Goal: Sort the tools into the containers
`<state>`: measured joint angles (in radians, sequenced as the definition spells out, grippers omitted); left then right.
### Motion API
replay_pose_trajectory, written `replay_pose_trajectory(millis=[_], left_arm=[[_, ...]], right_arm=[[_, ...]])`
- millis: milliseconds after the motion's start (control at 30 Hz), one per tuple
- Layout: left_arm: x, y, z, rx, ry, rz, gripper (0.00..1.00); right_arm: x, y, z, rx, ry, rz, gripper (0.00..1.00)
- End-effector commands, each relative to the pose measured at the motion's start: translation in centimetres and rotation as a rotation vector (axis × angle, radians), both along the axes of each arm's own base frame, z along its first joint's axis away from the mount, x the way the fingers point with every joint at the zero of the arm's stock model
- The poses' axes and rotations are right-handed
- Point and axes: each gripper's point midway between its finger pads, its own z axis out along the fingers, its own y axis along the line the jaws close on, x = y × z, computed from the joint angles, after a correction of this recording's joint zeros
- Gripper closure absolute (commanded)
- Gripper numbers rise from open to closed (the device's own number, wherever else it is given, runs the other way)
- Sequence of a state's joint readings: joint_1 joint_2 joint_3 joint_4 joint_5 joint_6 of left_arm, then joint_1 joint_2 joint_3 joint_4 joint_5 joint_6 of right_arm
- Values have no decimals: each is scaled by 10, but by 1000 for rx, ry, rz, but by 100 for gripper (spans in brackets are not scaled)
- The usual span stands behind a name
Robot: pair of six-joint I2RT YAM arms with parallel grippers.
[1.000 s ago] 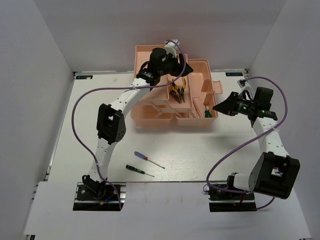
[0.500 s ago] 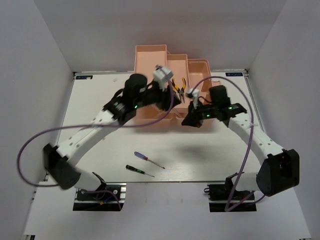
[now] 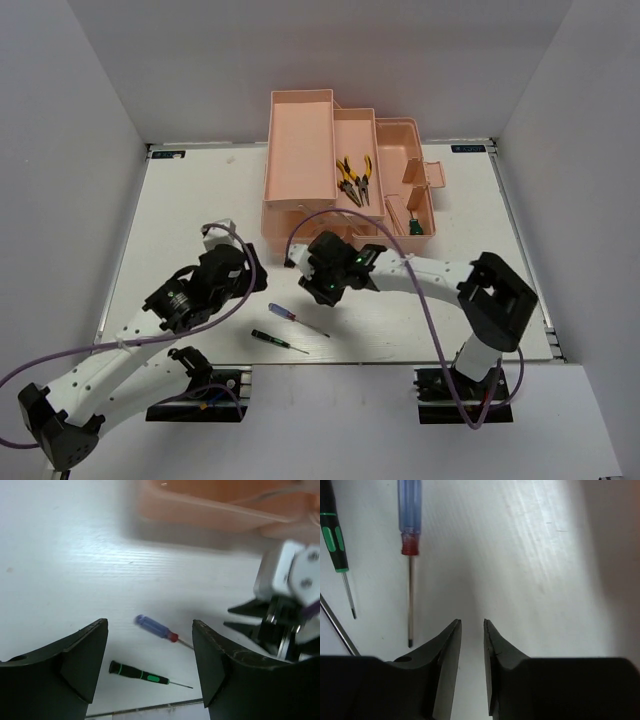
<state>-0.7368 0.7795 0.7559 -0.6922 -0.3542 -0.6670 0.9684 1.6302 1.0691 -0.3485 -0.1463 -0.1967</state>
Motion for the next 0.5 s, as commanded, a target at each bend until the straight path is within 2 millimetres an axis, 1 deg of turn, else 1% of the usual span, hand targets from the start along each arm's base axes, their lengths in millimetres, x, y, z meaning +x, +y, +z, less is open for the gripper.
replay_pose_trajectory(millis=[0, 33, 67, 100, 133, 200, 233, 267, 300, 367, 433, 467], left_arm=[[-7, 42, -14, 17, 71, 291, 21], [-12, 54, -17, 53, 84, 335, 21], [-11, 56, -11, 44, 75, 359, 21], [-12, 59, -11, 40, 77, 383, 21], [-13, 63, -6, 31, 63, 403, 20], [-13, 65, 0, 5, 40, 416, 20], [-13, 66, 3, -18, 31, 423, 20], [-16, 68, 6, -41, 14, 422, 20], [-18, 69, 6, -49, 8, 422, 20], [-21, 73, 13, -99, -21, 426, 20], [-25, 74, 15, -117, -33, 413, 29], [-25, 75, 14, -119, -44, 406, 36]], right_arm=[[-2, 29, 3, 13, -48, -52, 68], [-6, 33, -3, 5, -15, -59, 67], [-9, 39, -4, 8, -9, -52, 67], [-16, 47, -3, 17, 13, -38, 65], [-24, 50, -11, -6, 38, -28, 63], [-30, 59, -8, 3, 51, -15, 63], [-38, 65, -9, 2, 57, 5, 63], [-40, 68, -12, -6, 64, 2, 63], [-42, 72, -11, -1, 61, 5, 62], [-46, 78, -13, -6, 69, 12, 60], [-48, 85, -13, -8, 69, 21, 58], [-49, 85, -17, -18, 73, 25, 58]])
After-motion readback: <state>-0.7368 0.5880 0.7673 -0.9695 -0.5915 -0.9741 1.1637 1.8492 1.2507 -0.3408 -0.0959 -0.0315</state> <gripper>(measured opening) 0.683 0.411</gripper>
